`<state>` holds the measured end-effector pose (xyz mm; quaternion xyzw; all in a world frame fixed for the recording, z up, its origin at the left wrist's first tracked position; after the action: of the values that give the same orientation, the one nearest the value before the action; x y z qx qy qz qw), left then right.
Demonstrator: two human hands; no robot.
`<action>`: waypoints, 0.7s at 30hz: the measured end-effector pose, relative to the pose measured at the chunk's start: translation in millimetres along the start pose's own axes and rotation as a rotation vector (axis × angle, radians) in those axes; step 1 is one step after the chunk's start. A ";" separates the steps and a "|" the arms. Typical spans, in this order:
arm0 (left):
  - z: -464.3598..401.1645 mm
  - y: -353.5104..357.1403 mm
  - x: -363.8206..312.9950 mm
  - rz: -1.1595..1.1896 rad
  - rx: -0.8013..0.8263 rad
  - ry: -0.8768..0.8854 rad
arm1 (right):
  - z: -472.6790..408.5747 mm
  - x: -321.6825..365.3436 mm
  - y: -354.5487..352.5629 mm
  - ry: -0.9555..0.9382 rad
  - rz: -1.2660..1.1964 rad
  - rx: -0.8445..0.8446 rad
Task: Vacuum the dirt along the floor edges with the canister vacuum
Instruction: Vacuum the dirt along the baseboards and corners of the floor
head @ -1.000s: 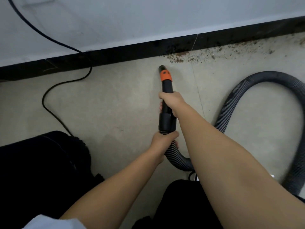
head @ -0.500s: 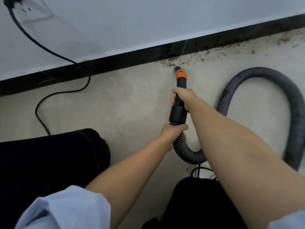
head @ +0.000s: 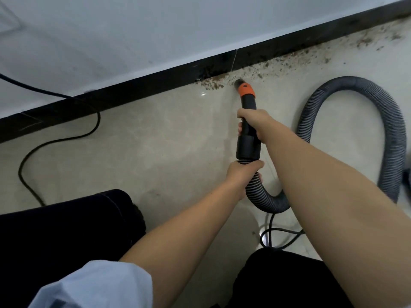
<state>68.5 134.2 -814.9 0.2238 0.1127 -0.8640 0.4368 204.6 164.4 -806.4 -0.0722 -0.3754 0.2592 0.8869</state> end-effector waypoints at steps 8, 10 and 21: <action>6.8 -24.4 22.8 0.194 -0.124 -0.069 | 35.7 -7.6 49.7 -0.070 0.218 0.177; 6.4 -29.8 27.3 0.213 -0.158 -0.069 | 41.5 -10.9 58.5 -0.084 0.243 0.210; -2.7 -20.2 6.7 0.088 -0.049 -0.024 | 14.4 -1.4 28.8 -0.044 0.066 0.064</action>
<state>49.5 142.5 -820.5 0.2074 0.1187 -0.8435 0.4811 182.0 187.3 -806.3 -0.0505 -0.3837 0.3017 0.8713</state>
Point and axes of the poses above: each hand's wrist, its own z-axis away from the middle knuckle, its own y-axis out of the palm, x = y × z, the point moved 6 cm from there along -z, towards the middle knuckle, and after that the axes turned 14 degrees about -x, right-handed, at the moved point
